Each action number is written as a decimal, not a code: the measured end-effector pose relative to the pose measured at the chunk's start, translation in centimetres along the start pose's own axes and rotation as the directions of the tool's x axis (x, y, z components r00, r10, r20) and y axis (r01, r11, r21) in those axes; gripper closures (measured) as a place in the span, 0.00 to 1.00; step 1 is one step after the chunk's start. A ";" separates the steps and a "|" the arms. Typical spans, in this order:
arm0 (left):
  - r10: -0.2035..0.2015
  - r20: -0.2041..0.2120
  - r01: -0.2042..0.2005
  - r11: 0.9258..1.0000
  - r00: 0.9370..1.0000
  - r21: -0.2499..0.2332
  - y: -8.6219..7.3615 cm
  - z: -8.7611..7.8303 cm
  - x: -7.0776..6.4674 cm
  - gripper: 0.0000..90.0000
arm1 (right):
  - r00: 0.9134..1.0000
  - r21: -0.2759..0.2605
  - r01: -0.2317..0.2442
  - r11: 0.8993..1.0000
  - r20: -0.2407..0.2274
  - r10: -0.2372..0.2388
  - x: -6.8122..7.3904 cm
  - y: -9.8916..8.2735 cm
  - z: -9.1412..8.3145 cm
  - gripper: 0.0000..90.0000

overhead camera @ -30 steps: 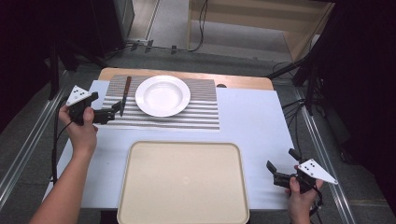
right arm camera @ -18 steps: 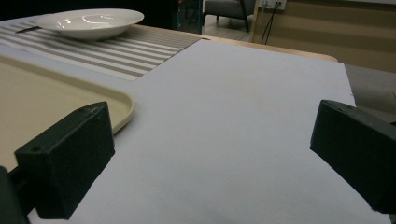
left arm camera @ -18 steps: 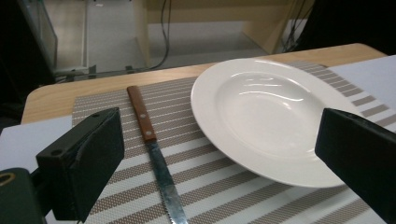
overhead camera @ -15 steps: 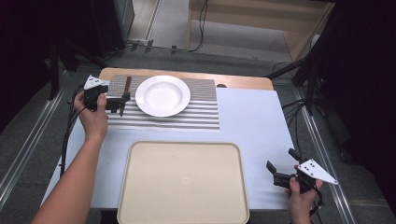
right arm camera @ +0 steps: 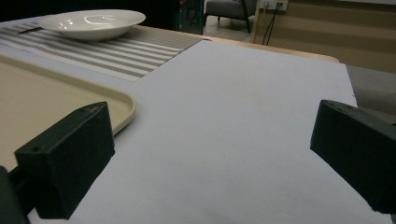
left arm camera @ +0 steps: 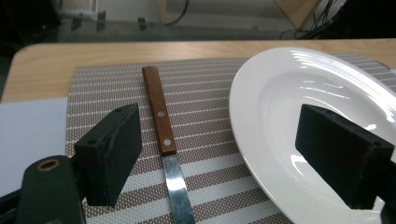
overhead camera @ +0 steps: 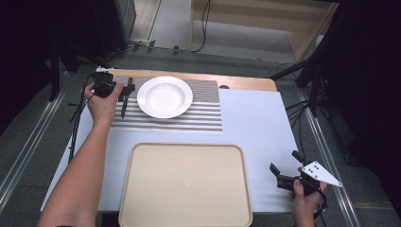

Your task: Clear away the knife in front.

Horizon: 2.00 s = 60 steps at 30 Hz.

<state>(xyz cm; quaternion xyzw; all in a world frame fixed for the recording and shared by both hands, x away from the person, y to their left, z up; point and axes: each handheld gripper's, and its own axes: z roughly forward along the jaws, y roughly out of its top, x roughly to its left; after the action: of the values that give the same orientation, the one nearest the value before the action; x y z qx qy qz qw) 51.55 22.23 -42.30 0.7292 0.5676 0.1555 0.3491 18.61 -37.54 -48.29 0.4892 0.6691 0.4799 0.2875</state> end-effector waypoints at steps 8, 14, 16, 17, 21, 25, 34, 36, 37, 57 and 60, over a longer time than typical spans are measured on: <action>-0.042 -0.082 0.053 0.989 0.996 0.137 1.1 2.6 0.7 0.35 | 1.000 0.000 0.001 1.000 -0.007 -0.001 0.0 0.0 0.0 0.00; -0.041 -0.110 0.063 0.976 0.993 0.209 1.9 4.2 0.8 0.50 | 1.000 -0.002 -0.002 1.000 -0.010 0.002 -0.1 0.0 0.1 0.00; -0.036 -0.117 0.063 0.970 0.992 0.235 2.1 4.6 0.8 0.54 | 1.000 -0.001 -0.002 1.000 -0.010 0.002 -0.1 0.0 0.1 0.00; -0.033 -0.131 0.065 0.966 0.991 0.251 2.2 4.8 0.8 0.55 | 1.000 -0.001 -0.002 1.000 -0.010 0.002 -0.1 0.0 0.1 0.00; -0.057 -0.133 0.093 0.955 0.989 0.281 2.4 5.3 1.1 0.64 | 1.000 -0.001 -0.001 1.000 -0.009 0.001 -0.1 0.0 0.1 0.00; -0.065 -0.142 0.105 0.950 0.988 0.294 2.5 5.5 1.6 0.67 | 1.000 -0.001 0.000 1.000 -0.010 0.000 -0.1 0.0 0.1 0.00; -0.069 -0.143 0.111 0.946 0.987 0.305 1.9 6.4 1.9 0.71 | 1.000 0.000 0.004 1.000 -0.009 -0.004 -0.1 0.0 0.1 0.00; -0.065 -0.150 0.109 0.946 0.987 0.305 1.8 6.7 1.7 0.73 | 1.000 0.001 0.002 1.000 -0.008 -0.002 -0.1 0.0 0.1 0.00; -0.050 -0.166 0.099 0.948 0.985 0.303 1.7 6.8 1.5 0.74 | 1.000 0.001 0.002 1.000 -0.008 -0.002 -0.1 0.0 0.1 0.00; 0.088 -0.191 -0.021 0.944 0.978 0.330 1.4 6.7 0.8 0.86 | 1.000 0.005 0.003 1.000 -0.004 -0.003 0.0 0.0 0.1 0.00; 0.086 -0.169 -0.023 0.938 0.982 0.346 1.5 6.3 1.0 0.86 | 1.000 0.005 0.003 1.000 -0.004 -0.003 -0.1 0.0 0.1 0.00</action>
<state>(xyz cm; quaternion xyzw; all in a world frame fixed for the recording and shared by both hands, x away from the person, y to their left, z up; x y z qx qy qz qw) 56.83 20.94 -45.93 0.7770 0.5950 0.1299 0.1595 18.76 -37.53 -48.35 0.4880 0.6715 0.4790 0.2856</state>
